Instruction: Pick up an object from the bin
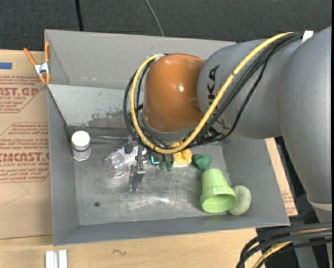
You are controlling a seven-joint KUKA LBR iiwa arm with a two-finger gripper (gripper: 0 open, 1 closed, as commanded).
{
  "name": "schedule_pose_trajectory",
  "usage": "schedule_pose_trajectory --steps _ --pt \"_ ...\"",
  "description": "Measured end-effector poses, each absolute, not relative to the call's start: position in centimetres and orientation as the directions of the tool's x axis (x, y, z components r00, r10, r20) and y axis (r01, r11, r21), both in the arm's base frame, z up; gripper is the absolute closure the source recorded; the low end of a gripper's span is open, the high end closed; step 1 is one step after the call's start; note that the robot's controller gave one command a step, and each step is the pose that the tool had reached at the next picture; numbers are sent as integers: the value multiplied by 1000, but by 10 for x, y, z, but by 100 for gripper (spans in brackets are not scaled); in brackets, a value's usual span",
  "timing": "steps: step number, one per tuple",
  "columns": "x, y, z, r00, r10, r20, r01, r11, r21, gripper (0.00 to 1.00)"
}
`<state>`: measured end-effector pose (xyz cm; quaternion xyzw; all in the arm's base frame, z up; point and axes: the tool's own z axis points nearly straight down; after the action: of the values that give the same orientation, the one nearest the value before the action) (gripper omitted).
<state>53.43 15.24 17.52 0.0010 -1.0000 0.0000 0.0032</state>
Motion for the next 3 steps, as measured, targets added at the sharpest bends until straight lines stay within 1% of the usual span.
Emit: schedule_pose_trajectory --steps 1,2,3 --pt "536 152 179 -1000 0 -1 0 1000 1 0" --pt "567 135 124 -995 -96 -15 -96 995 4 0" --pt "597 127 73 -997 -72 -7 -72 997 5 0"
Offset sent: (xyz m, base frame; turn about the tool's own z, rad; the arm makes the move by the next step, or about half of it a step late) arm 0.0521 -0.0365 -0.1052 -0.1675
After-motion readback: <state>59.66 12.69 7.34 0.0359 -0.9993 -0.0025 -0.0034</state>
